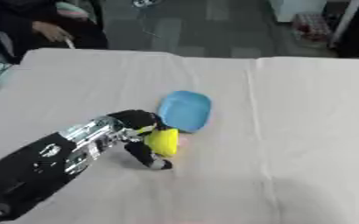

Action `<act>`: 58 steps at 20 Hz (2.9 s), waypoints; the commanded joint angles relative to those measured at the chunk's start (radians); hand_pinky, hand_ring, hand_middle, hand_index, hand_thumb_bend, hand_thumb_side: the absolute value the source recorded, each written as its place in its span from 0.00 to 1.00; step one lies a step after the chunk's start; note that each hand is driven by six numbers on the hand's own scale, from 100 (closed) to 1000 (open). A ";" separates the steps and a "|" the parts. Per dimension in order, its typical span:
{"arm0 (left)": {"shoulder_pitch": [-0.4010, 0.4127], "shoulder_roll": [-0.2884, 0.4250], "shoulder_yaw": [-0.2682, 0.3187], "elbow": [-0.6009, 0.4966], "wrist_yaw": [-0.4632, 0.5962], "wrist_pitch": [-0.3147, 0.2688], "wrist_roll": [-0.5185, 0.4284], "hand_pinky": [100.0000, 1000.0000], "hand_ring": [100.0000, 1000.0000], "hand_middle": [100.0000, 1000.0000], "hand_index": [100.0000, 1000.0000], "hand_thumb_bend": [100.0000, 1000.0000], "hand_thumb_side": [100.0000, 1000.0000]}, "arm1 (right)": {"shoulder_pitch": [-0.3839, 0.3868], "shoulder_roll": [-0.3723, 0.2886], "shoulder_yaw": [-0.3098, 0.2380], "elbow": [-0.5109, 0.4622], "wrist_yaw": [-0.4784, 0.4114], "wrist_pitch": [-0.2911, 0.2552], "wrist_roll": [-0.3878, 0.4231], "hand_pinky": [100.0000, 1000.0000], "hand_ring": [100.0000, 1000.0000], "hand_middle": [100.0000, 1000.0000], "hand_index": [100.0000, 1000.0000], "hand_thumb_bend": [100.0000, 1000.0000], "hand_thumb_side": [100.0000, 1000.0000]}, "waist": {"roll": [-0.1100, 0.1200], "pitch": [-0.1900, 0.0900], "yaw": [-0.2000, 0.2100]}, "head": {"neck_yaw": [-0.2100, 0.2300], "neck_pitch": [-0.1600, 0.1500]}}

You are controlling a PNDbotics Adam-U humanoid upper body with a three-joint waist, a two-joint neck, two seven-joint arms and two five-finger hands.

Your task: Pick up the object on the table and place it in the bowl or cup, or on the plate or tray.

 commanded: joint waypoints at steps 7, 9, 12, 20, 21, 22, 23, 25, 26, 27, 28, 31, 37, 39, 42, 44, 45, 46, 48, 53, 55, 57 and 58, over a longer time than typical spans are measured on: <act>-0.013 0.005 0.010 -0.014 -0.001 -0.001 0.035 0.00 0.11 0.25 0.41 0.00 0.57 | -0.015 -0.025 -0.013 -0.014 -0.015 -0.019 -0.012 0.08 0.35 0.39 0.12 0.00 0.91 | 0.001 -0.006 -0.004 | 0.005 0.002; -0.012 0.007 0.009 -0.027 0.028 -0.011 0.104 0.00 0.00 0.10 0.30 0.00 0.52 | -0.015 -0.025 -0.014 -0.014 -0.016 -0.019 -0.011 0.08 0.35 0.39 0.12 0.00 0.91 | 0.001 -0.006 -0.003 | 0.004 0.002; -0.015 0.011 0.005 -0.042 0.065 -0.023 0.179 0.00 0.00 0.02 0.24 0.00 0.50 | -0.014 -0.024 -0.013 -0.014 -0.015 -0.020 -0.009 0.08 0.35 0.39 0.12 0.00 0.91 | 0.000 -0.006 -0.002 | 0.006 0.001; -0.026 0.033 0.011 -0.081 0.082 0.014 0.197 0.00 0.00 0.00 0.15 0.00 0.43 | -0.010 -0.021 -0.010 -0.014 -0.009 -0.019 -0.010 0.07 0.35 0.39 0.12 0.00 0.91 | 0.000 -0.007 0.004 | 0.005 -0.002; -0.026 0.036 0.012 -0.092 0.080 0.024 0.195 0.00 0.00 0.00 0.15 0.00 0.42 | -0.010 -0.020 -0.010 -0.014 -0.008 -0.018 -0.011 0.07 0.35 0.39 0.11 0.00 0.91 | 0.000 -0.008 0.005 | 0.005 -0.001; -0.025 0.038 0.015 -0.105 0.080 0.037 0.190 0.00 0.00 0.00 0.15 0.00 0.42 | -0.009 -0.020 -0.010 -0.014 -0.006 -0.018 -0.011 0.07 0.35 0.39 0.11 0.00 0.91 | 0.000 -0.008 0.005 | 0.004 -0.002; -0.025 0.041 0.017 -0.119 0.080 0.051 0.184 0.00 0.00 0.00 0.14 0.00 0.42 | -0.008 -0.019 -0.009 -0.014 -0.005 -0.018 -0.012 0.07 0.35 0.39 0.11 0.00 0.91 | 0.000 -0.008 0.006 | 0.004 -0.001; -0.027 0.046 0.021 -0.153 0.072 0.082 0.166 0.00 0.00 0.00 0.14 0.00 0.42 | -0.006 -0.019 -0.008 -0.014 -0.001 -0.017 -0.013 0.07 0.35 0.39 0.11 0.00 0.91 | -0.001 -0.009 0.008 | 0.004 -0.001; -0.028 0.050 0.024 -0.173 0.067 0.098 0.154 0.00 0.00 0.00 0.14 0.00 0.42 | -0.005 -0.018 -0.008 -0.014 0.001 -0.017 -0.014 0.07 0.35 0.39 0.11 0.00 0.91 | -0.001 -0.009 0.009 | 0.004 -0.002; -0.028 0.055 0.027 -0.195 0.061 0.114 0.140 0.00 0.00 0.00 0.14 0.00 0.42 | -0.005 -0.018 -0.007 -0.014 0.002 -0.017 -0.016 0.07 0.35 0.39 0.11 0.00 0.91 | -0.001 -0.009 0.010 | 0.004 -0.003; -0.030 0.061 0.031 -0.218 0.050 0.129 0.124 0.00 0.00 0.00 0.14 0.00 0.41 | -0.004 -0.017 -0.007 -0.014 0.004 -0.016 -0.016 0.07 0.35 0.39 0.11 0.00 0.92 | -0.001 -0.010 0.011 | 0.004 -0.003; -0.038 0.076 0.044 -0.292 0.029 0.175 0.073 0.00 0.00 0.00 0.14 0.00 0.42 | -0.001 -0.015 -0.004 -0.014 0.011 -0.015 -0.019 0.07 0.35 0.39 0.11 0.00 0.92 | -0.001 -0.011 0.014 | 0.005 -0.005; -0.071 0.092 0.060 -0.367 0.014 0.220 0.047 0.00 0.00 0.00 0.14 0.00 0.41 | -0.002 -0.015 -0.001 -0.014 0.017 -0.013 -0.024 0.07 0.35 0.39 0.11 0.00 0.92 | -0.001 -0.011 0.011 | 0.015 -0.017; -0.085 0.091 0.063 -0.356 0.003 0.215 0.072 0.00 0.00 0.00 0.14 0.00 0.42 | -0.004 -0.016 0.000 -0.014 0.016 -0.013 -0.024 0.07 0.35 0.39 0.11 0.00 0.92 | -0.001 -0.010 0.010 | 0.017 -0.022; -0.115 0.083 0.066 -0.305 -0.018 0.204 0.118 0.00 0.00 0.00 0.14 0.00 0.42 | -0.012 -0.018 0.002 -0.014 0.010 -0.013 -0.022 0.07 0.35 0.39 0.11 0.00 0.92 | -0.001 -0.007 0.001 | 0.025 -0.036; -0.136 0.071 0.068 -0.254 -0.035 0.195 0.160 0.00 0.00 0.00 0.14 0.00 0.43 | -0.020 -0.018 0.003 -0.014 0.000 -0.014 -0.018 0.07 0.35 0.39 0.11 0.00 0.92 | -0.003 -0.003 -0.007 | 0.028 -0.048; -0.144 0.065 0.067 -0.226 -0.043 0.188 0.183 0.00 0.00 0.00 0.14 0.00 0.43 | -0.025 -0.018 0.003 -0.014 -0.006 -0.014 -0.015 0.07 0.35 0.39 0.11 0.00 0.92 | -0.004 -0.001 -0.010 | 0.029 -0.052; -0.155 0.058 0.068 -0.197 -0.052 0.182 0.207 0.00 0.00 0.00 0.14 0.00 0.43 | -0.030 -0.018 0.004 -0.014 -0.012 -0.014 -0.011 0.07 0.35 0.39 0.11 0.00 0.92 | -0.005 0.002 -0.016 | 0.032 -0.057; -0.172 0.047 0.069 -0.140 -0.068 0.168 0.252 0.00 0.00 0.00 0.14 0.00 0.43 | -0.042 -0.018 0.006 -0.014 -0.026 -0.013 -0.003 0.07 0.35 0.39 0.12 0.00 0.92 | -0.006 0.009 -0.027 | 0.043 -0.069; -0.206 0.037 0.078 -0.028 -0.108 0.137 0.333 0.00 0.00 0.00 0.15 0.00 0.43 | -0.077 -0.011 0.017 -0.014 -0.071 -0.011 0.030 0.07 0.34 0.39 0.11 0.00 0.93 | -0.010 0.029 -0.054 | 0.058 -0.120; -0.217 0.035 0.082 0.007 -0.120 0.126 0.358 0.00 0.00 0.00 0.15 0.00 0.43 | -0.093 -0.008 0.020 -0.014 -0.091 -0.009 0.044 0.06 0.34 0.40 0.12 0.00 0.93 | -0.012 0.040 -0.066 | 0.070 -0.134; -0.226 0.034 0.086 0.037 -0.127 0.110 0.386 0.00 0.00 0.00 0.15 0.00 0.44 | -0.111 -0.005 0.021 -0.014 -0.113 -0.008 0.057 0.06 0.34 0.40 0.12 0.00 0.94 | -0.015 0.051 -0.078 | 0.082 -0.142; -0.230 0.034 0.087 0.050 -0.129 0.101 0.399 0.00 0.00 0.00 0.15 0.00 0.44 | -0.119 -0.004 0.021 -0.014 -0.124 -0.007 0.064 0.06 0.34 0.40 0.12 0.00 0.94 | -0.015 0.056 -0.084 | 0.086 -0.144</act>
